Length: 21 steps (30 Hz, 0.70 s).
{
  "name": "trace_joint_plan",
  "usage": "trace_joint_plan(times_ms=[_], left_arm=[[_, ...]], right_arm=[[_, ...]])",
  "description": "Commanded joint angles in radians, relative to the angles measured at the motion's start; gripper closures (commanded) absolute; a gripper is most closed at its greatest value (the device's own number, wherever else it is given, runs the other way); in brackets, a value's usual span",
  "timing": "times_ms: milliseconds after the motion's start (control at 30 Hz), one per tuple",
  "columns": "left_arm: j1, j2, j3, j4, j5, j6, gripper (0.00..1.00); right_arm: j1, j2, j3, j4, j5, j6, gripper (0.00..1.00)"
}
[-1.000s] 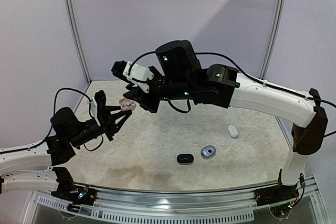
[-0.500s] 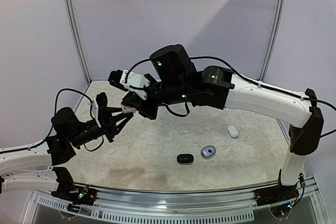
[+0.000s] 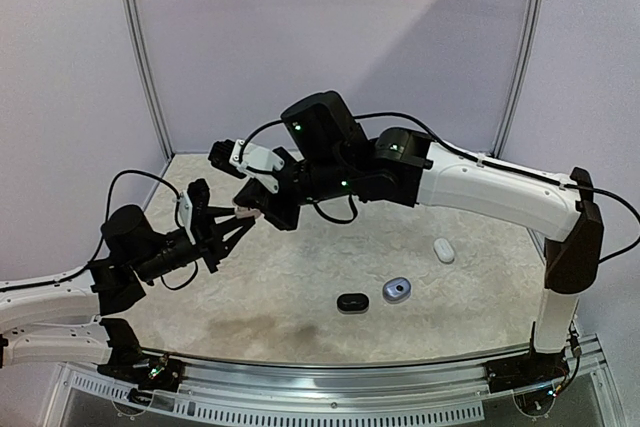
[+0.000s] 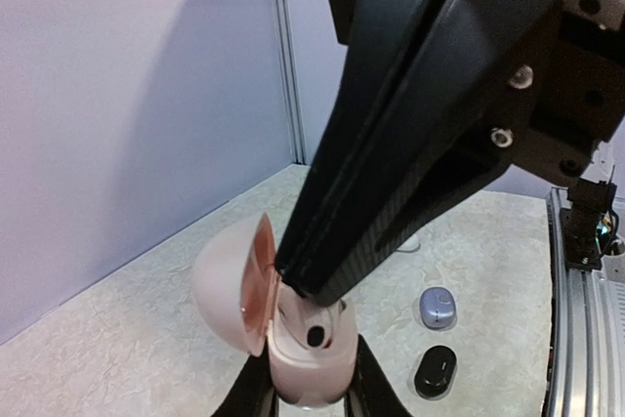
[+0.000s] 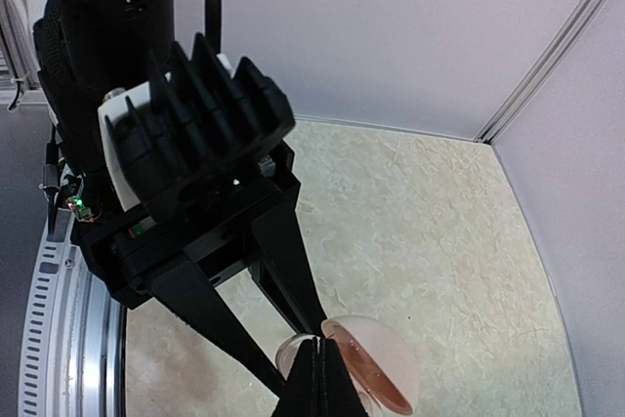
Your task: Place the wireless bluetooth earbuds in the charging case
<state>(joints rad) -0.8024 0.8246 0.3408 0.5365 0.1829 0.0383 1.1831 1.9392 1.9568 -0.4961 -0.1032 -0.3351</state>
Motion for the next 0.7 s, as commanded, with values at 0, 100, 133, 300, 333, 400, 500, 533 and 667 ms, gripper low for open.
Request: trace_joint_plan(times_ms=[0, 100, 133, 300, 333, 400, 500, 533, 667], left_arm=[[-0.008, -0.009, -0.010, 0.075, -0.003, 0.025, 1.00], [-0.008, -0.011, -0.011, 0.076, -0.002, 0.038, 1.00], [-0.006, -0.011, -0.011, 0.072, -0.001, 0.037, 1.00], [0.000, -0.017, -0.013, 0.064, 0.003, 0.031, 1.00], [0.000, -0.017, -0.014, 0.073, 0.007, 0.034, 1.00], [0.000, -0.020, -0.012, 0.083, 0.017, 0.045, 1.00], [0.000, -0.023, -0.007, 0.087, 0.013, 0.060, 1.00], [0.001, -0.025, -0.006, 0.093, 0.010, 0.067, 1.00], [0.002, -0.026, -0.001, 0.117, 0.013, 0.105, 1.00]], right_arm=[[-0.013, 0.054, 0.008, -0.090, -0.002, 0.018, 1.00], [-0.014, 0.061, 0.011, -0.104, -0.006, 0.015, 1.00], [-0.013, 0.061, 0.013, -0.107, -0.006, 0.014, 1.00], [-0.014, 0.036, 0.025, -0.108, 0.019, -0.003, 1.00], [-0.013, 0.037, 0.025, -0.110, 0.031, -0.014, 1.00], [-0.014, 0.048, 0.026, -0.119, 0.038, -0.023, 1.00], [-0.014, 0.079, 0.014, -0.124, 0.026, -0.010, 1.00], [-0.014, 0.087, 0.000, -0.119, 0.033, -0.006, 1.00], [-0.013, 0.110, -0.032, -0.118, 0.058, 0.005, 1.00]])
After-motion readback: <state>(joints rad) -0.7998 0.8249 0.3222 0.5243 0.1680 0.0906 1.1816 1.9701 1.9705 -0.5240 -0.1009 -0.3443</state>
